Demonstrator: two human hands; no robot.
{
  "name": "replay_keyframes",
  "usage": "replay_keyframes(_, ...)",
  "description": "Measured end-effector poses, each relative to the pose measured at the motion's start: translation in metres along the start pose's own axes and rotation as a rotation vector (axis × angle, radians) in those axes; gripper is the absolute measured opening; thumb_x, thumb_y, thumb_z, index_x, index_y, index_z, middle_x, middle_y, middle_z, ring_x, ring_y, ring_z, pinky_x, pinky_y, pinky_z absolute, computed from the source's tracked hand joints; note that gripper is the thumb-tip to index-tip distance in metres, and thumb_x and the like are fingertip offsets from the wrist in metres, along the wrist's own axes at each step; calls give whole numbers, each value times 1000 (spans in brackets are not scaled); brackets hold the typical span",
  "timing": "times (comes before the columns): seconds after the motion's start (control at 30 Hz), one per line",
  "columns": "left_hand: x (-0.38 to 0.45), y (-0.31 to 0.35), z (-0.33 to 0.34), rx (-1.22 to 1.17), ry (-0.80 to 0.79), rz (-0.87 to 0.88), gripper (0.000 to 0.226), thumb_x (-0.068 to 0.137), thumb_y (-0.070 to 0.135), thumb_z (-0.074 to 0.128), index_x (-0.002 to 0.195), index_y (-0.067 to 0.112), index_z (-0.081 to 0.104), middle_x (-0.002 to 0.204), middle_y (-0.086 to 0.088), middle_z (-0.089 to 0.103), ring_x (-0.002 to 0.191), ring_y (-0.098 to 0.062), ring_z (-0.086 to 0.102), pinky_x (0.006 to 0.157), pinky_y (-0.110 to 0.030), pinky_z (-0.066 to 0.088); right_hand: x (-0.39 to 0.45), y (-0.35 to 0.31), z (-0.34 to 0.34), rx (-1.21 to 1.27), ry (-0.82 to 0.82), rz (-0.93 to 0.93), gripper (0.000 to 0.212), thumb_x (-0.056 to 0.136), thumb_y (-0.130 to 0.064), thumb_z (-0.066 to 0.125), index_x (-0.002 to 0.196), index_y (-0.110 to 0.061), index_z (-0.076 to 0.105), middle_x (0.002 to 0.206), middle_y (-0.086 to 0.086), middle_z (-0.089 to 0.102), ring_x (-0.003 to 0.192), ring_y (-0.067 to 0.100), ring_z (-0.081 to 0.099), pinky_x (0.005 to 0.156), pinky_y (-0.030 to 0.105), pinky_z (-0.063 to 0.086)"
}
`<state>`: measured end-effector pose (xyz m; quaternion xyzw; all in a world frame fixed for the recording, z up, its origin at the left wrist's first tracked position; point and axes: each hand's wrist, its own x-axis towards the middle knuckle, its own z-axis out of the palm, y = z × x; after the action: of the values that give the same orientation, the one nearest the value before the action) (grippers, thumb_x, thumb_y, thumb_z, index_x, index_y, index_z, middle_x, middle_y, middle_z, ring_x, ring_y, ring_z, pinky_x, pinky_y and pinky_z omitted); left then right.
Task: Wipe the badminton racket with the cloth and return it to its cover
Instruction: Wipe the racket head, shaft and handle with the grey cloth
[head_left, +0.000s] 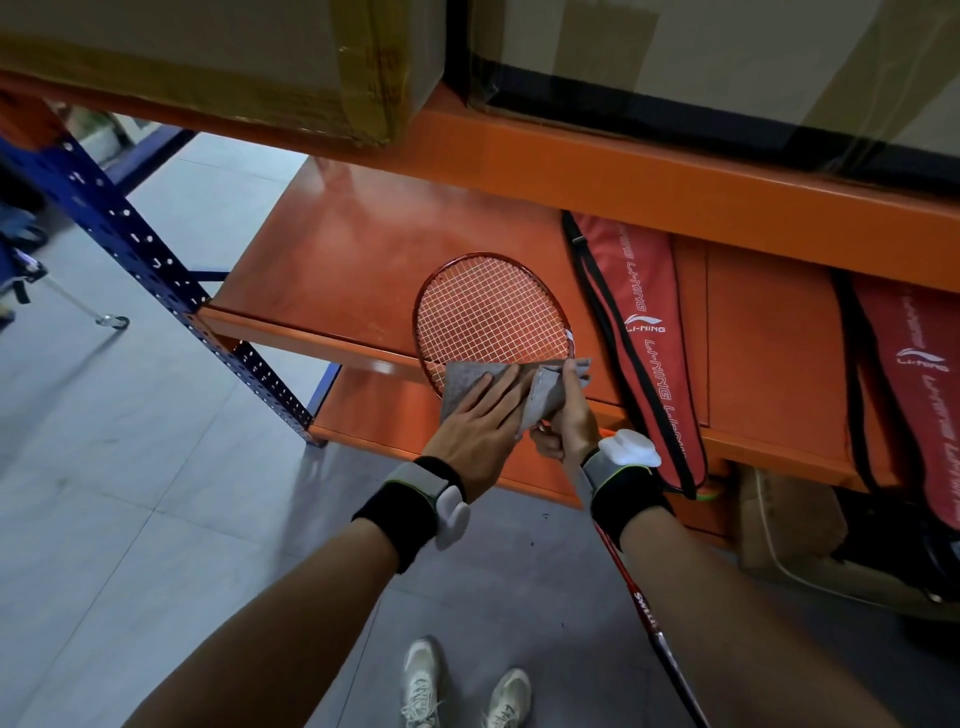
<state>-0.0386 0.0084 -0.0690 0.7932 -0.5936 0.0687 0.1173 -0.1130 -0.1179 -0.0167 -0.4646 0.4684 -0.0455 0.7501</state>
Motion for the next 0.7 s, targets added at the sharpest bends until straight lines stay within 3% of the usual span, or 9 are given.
replay_keyframes(0.1,-6,-4,-1,12,-8,-52,66,98,22,33,154,5,2,164,-10,3,152,-27,-1,122,-47,15,3,-1,-4,5,16,-12,71,85,-77,35,81,-10,58,53,-1,50,24,5,38,32,12,28)
replay_keyframes(0.17,-8,-10,-3,31,-20,-95,65,97,20,32,154,7,6,164,-9,3,152,-27,-1,122,-48,14,6,-3,-7,-12,1,-24,71,85,-78,32,82,-11,54,62,4,44,28,8,29,33,12,23)
replay_keyframes(0.27,-11,-21,-8,20,10,-164,62,94,14,33,153,4,17,163,-13,10,151,-29,3,122,-48,15,9,-4,-15,-1,-27,-39,70,89,-74,29,65,-12,48,56,4,41,26,9,26,33,12,18)
replay_keyframes(0.37,-9,-31,-13,-9,43,-219,61,91,7,31,151,0,21,161,-17,15,151,-32,7,122,-48,15,10,-1,-21,-17,-72,-55,74,95,-66,27,64,-10,64,44,1,49,23,9,22,34,10,14)
replay_keyframes(0.5,5,-44,-19,6,84,-324,61,93,2,40,150,-1,22,159,-20,20,150,-31,11,123,-45,10,10,8,-25,-122,-105,-100,84,98,-61,22,92,8,69,41,-4,59,22,9,23,34,10,15)
replay_keyframes(0.57,15,-51,-24,11,91,-409,62,95,1,42,152,1,17,160,-19,19,150,-29,10,123,-47,11,10,13,-25,-159,-101,-92,85,98,-63,21,90,6,70,41,-1,58,24,9,23,35,11,15)
replay_keyframes(0.7,36,-69,-37,18,86,-532,56,99,14,20,153,4,10,163,-13,8,151,-27,2,124,-43,4,6,19,-20,-157,-113,-59,84,96,-65,25,81,3,72,39,0,46,26,9,24,35,10,17)
